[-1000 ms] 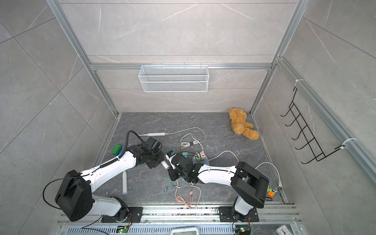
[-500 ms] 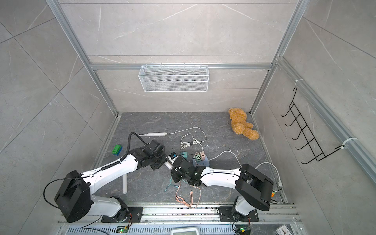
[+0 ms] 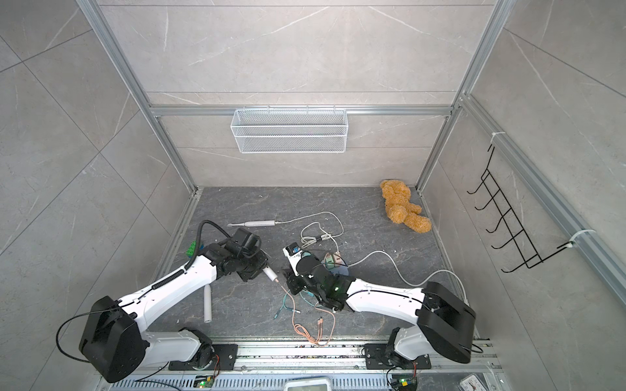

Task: Charge the electric toothbrush
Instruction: Insert the charging cable into the electric toothbrush, then place the electric toothbrush at the center of the board.

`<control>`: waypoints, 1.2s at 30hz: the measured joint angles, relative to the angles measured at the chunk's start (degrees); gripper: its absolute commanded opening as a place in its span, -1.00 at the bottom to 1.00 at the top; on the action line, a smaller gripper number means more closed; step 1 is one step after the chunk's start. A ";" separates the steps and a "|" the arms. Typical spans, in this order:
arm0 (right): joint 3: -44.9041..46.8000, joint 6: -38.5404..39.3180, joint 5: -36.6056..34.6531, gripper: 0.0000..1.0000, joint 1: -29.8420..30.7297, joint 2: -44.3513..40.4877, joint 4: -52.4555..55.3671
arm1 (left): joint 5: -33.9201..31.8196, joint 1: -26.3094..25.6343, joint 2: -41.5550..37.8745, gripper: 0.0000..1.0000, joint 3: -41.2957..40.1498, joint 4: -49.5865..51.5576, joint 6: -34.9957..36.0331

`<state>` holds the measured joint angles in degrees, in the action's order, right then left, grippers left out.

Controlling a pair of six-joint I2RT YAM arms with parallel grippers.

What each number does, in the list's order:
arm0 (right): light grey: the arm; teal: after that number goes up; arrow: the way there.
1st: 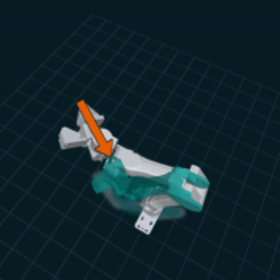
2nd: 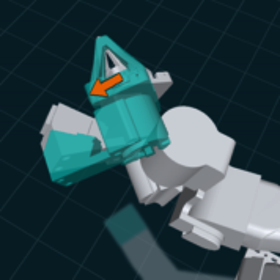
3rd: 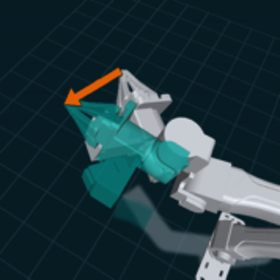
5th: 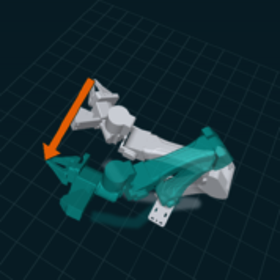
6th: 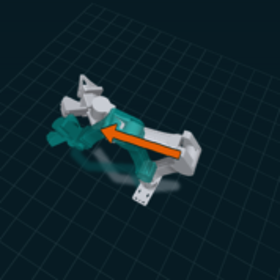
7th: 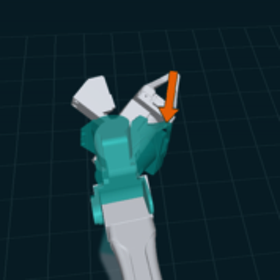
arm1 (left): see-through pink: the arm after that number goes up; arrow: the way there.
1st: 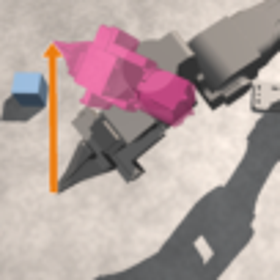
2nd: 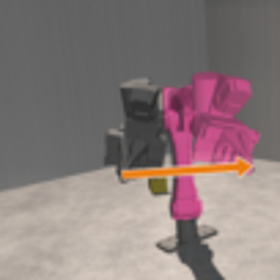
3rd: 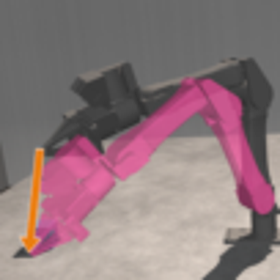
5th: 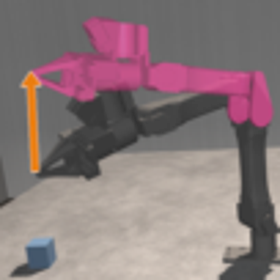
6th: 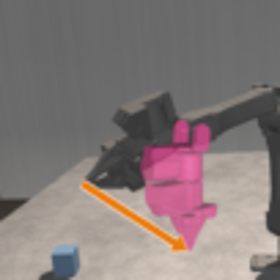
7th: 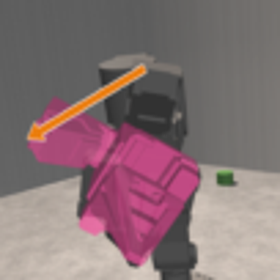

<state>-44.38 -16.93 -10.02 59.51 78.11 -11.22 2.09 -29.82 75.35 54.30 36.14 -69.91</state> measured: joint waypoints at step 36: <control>-13.70 3.85 -0.35 0.58 -0.94 1.49 32.20 | 28.15 35.80 14.14 -1.00 28.87 -0.48 19.17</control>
<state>-58.08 -13.08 -10.37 58.57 79.59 20.97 30.24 5.98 89.49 83.18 35.66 -50.74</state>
